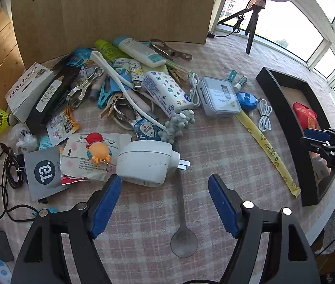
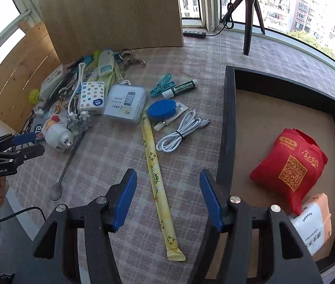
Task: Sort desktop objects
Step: 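Grasp the yellow strip with the right tool while the left tool grasps the white device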
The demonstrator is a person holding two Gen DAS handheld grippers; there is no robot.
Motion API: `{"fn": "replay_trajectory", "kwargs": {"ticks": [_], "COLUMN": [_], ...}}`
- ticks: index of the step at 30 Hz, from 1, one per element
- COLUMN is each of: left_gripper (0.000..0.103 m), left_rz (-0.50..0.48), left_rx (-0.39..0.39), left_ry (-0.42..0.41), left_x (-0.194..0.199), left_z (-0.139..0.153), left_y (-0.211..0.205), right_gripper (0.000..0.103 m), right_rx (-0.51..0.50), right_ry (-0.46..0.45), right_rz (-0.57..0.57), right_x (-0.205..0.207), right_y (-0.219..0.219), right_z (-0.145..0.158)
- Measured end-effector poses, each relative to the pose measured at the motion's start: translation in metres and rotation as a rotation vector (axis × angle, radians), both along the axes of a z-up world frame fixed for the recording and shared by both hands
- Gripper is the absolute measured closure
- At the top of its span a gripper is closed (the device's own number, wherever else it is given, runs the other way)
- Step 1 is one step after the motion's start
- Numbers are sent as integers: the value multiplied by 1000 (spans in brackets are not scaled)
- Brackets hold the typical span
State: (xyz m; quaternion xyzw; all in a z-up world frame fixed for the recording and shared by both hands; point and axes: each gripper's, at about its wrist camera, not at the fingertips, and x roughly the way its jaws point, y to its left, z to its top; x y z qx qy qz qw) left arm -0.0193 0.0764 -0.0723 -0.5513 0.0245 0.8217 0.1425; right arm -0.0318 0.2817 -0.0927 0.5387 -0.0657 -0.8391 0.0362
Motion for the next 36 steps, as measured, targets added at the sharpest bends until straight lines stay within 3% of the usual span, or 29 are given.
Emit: {"fn": "replay_trajectory", "kwargs": {"ticks": [5, 14, 17, 22, 26, 27, 36], "left_gripper": [29, 29, 35, 34, 35, 35, 35], "left_rz": [10, -44, -43, -53, -44, -36, -1], "left_rx": [-14, -79, -85, -82, -80, -70, -30], "left_ry": [-18, -23, -38, -18, 0, 1, 34], "left_x": [-18, -27, -28, -29, -26, -26, -19], "left_z": [-19, -40, -48, -47, -46, -46, -34], "left_y": [-2, 5, 3, 4, 4, 3, -3], "right_gripper": [49, 49, 51, 57, 85, 87, 90], "right_rx": [48, 116, 140, 157, 167, 164, 114], "right_ry": [-79, -117, -126, -129, -122, -124, -97], "right_rz": [31, 65, 73, 74, 81, 79, 53], "right_x": [-15, -29, -32, -36, -36, -36, -24], "right_y": [-15, -31, -34, -38, -40, -40, -38], "right_z": [-32, -56, -62, -67, -65, -65, -55]}}
